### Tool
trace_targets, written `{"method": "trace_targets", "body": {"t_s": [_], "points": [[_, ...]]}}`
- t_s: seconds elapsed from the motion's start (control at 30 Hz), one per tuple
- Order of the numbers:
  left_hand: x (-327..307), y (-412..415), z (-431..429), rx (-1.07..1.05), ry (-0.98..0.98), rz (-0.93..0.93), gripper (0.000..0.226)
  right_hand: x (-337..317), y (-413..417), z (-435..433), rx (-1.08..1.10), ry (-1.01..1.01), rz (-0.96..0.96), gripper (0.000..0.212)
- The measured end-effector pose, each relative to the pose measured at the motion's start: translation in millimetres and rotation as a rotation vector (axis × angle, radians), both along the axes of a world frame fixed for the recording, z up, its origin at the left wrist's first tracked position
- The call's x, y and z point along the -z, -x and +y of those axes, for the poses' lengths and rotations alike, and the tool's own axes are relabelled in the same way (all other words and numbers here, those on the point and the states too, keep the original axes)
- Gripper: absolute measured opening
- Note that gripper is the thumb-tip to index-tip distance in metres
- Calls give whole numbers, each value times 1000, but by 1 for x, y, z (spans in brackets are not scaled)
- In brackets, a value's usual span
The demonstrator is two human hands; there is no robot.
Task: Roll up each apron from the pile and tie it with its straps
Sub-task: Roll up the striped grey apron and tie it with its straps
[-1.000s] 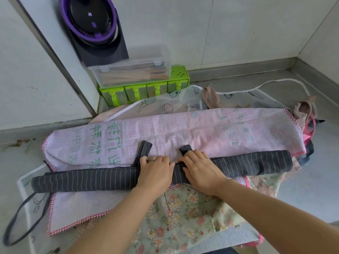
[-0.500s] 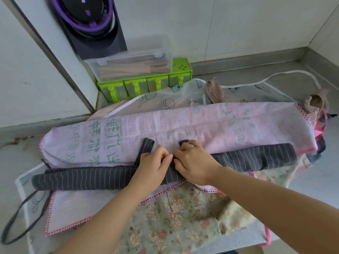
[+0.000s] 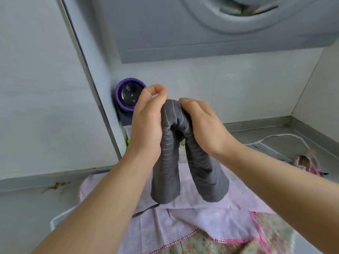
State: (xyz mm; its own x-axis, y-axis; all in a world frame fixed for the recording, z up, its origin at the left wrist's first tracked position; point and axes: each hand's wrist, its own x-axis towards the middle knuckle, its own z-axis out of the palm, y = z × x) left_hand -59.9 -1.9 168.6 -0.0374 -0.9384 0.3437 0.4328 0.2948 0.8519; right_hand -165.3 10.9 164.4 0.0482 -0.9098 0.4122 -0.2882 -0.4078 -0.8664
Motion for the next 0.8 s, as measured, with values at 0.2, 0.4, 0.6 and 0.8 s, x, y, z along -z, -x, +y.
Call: {"method": "trace_targets", "body": {"t_s": [0.2, 0.4, 0.6, 0.8], "points": [[-77, 4, 5, -7, 111, 155, 23, -78, -11, 11, 110, 114, -83, 32], [-126, -12, 14, 17, 82, 213, 21, -125, -13, 14, -57, 76, 151, 18], [-157, -33, 21, 179, 7, 242, 14, -156, 19, 21, -496, -130, 171, 38], [-170, -28, 26, 241, 5, 229, 12, -173, 22, 27, -453, -36, 385, 39]]}}
